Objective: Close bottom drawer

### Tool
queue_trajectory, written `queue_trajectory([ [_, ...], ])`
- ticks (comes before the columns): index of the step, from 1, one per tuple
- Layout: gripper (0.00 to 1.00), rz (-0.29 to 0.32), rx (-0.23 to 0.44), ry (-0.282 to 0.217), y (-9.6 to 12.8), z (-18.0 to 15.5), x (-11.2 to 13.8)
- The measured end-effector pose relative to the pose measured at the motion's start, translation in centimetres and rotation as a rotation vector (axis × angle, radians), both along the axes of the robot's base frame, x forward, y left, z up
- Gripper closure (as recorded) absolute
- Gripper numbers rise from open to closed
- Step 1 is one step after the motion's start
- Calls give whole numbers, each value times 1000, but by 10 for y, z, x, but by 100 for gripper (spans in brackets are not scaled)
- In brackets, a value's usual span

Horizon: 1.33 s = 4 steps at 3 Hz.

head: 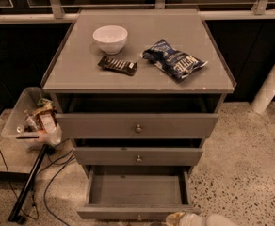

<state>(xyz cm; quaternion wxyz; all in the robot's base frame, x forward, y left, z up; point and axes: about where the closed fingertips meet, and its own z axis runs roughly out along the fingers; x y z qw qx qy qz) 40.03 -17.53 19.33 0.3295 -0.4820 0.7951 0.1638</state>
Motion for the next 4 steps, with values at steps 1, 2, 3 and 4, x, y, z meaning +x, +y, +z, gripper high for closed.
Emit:
queue_trajectory([
  [1,100,-6,-22,18,2,-23,1],
  [2,82,-5,-22,19,3,-23,1],
  [3,59,-5,-22,19,3,-23,1],
  [4,36,-5,-22,19,3,-23,1],
])
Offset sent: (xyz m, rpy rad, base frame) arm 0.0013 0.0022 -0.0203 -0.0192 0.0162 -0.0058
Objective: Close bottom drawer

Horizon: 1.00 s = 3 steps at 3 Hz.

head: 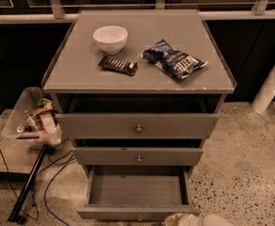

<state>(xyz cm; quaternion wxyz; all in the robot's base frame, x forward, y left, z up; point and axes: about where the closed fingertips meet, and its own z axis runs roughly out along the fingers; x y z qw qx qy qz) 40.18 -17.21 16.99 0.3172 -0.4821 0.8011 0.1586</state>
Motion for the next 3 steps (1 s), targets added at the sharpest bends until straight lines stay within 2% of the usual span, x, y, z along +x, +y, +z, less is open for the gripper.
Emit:
queue_trajectory([
  [1,12,35,23,-7,12,-7,16],
  [2,0,51,36,-5,20,-11,19],
  [3,18,86,49,-20,35,-19,47],
])
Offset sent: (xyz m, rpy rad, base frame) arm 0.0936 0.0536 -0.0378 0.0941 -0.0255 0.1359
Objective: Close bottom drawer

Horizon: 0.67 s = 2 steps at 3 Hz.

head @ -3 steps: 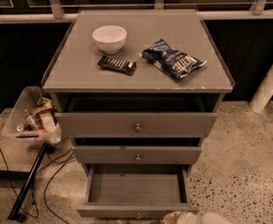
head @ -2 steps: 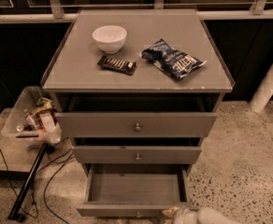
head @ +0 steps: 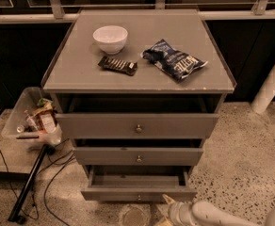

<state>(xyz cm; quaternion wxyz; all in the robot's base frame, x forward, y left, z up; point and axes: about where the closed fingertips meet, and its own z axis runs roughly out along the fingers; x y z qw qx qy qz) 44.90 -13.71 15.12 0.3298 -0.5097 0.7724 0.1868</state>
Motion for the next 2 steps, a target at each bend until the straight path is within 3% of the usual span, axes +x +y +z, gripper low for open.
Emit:
queue_trajectory([
  [1,41,36,7,-52,10,4,44],
  [2,39,-3,-18,-115,-14,16,87],
])
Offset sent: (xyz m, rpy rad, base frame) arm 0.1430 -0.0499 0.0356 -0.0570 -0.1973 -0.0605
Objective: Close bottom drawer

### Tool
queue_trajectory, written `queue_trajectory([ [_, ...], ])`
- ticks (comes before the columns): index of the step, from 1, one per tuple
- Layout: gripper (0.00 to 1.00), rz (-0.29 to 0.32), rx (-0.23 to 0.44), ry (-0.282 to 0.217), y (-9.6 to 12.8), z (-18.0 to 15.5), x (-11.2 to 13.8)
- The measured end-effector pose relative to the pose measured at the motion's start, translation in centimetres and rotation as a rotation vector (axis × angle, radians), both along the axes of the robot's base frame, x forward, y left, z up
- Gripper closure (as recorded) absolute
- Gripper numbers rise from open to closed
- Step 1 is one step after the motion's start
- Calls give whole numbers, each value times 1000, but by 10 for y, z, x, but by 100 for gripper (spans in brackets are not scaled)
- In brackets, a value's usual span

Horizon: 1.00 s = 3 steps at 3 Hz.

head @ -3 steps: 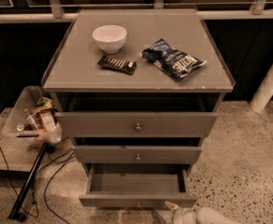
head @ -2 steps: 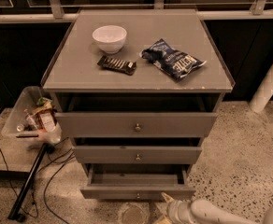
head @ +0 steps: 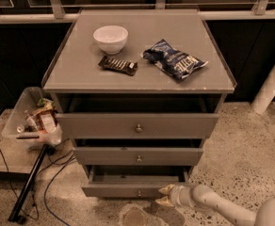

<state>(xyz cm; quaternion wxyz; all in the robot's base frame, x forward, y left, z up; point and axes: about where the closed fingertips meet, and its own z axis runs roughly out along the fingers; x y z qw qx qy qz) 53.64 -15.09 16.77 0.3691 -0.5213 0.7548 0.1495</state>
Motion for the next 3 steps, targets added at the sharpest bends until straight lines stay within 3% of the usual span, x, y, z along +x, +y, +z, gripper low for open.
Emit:
queue_trajectory([
  [1,16,-3,-2,-3,-2,0,0],
  [2,0,-3,-2,-3,-2,0,0],
  [3,0,-3,-2,-3,-2,0,0],
])
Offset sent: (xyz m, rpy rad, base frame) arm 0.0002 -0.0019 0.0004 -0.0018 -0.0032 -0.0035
